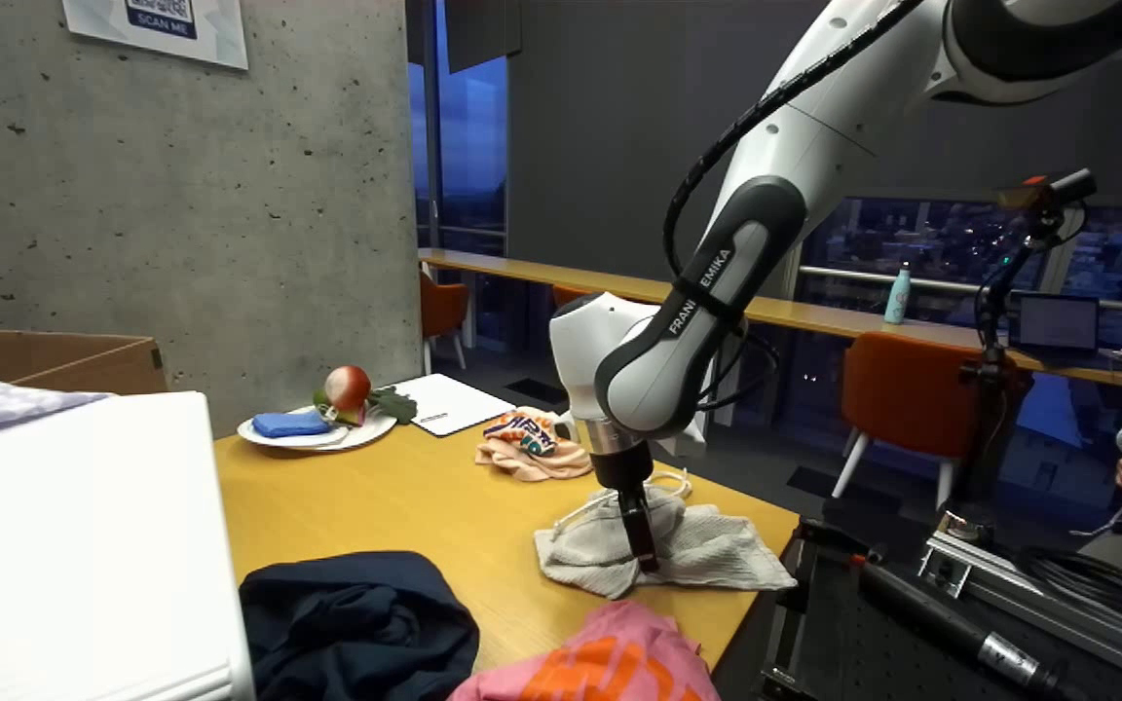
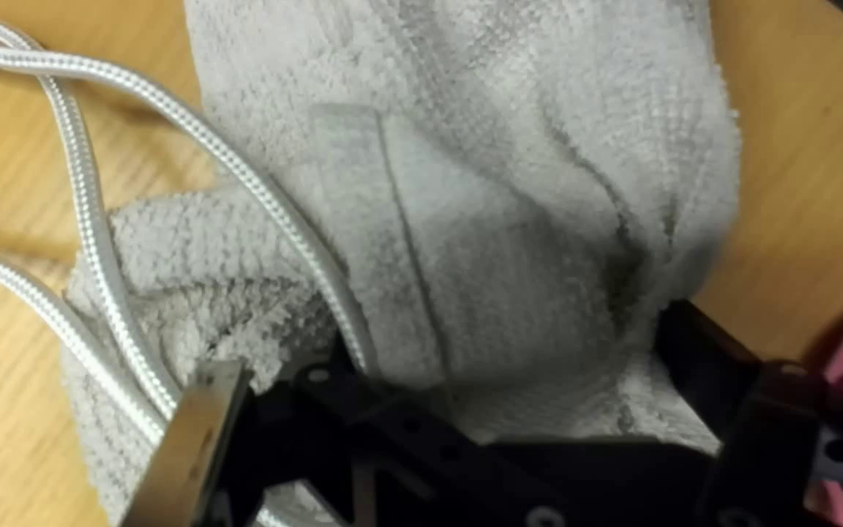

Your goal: Slide the pink shirt to the right side of the table, slide the peach shirt to the bottom right side of the table, slide the white towel to the left side of the table, slide the black shirt to the top left side of the table

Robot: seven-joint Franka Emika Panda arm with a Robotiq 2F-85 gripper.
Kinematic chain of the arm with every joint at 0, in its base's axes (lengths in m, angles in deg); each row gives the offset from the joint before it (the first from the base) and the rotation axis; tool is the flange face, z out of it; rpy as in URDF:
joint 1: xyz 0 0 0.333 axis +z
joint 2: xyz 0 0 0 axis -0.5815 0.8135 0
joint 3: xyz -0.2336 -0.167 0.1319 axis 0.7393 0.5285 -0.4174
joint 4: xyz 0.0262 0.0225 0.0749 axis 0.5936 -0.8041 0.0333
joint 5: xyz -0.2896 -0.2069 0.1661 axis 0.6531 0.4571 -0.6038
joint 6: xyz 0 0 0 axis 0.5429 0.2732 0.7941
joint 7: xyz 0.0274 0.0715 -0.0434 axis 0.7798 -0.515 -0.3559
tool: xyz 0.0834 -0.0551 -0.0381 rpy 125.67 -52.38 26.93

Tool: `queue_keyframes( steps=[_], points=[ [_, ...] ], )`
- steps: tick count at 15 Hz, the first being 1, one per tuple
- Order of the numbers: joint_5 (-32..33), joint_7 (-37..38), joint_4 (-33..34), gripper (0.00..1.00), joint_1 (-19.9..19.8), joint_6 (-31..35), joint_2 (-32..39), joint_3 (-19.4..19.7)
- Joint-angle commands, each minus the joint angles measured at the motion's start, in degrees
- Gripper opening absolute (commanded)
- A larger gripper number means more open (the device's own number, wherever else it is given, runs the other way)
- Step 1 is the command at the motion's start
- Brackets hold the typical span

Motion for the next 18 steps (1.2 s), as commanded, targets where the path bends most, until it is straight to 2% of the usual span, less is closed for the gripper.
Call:
queue_keyframes(
  steps=[1, 9, 18],
  points=[
    [4.3, 4.0, -3.6, 1.0, -0.1, 3.5, -1.5, 2.8],
    [9.4, 9.8, -8.3, 1.0, -0.4, 6.2, -3.1, 7.8],
    [12.5, 12.4, -7.9, 1.0, 0.3, 3.8, -6.7, 9.8]
  ],
)
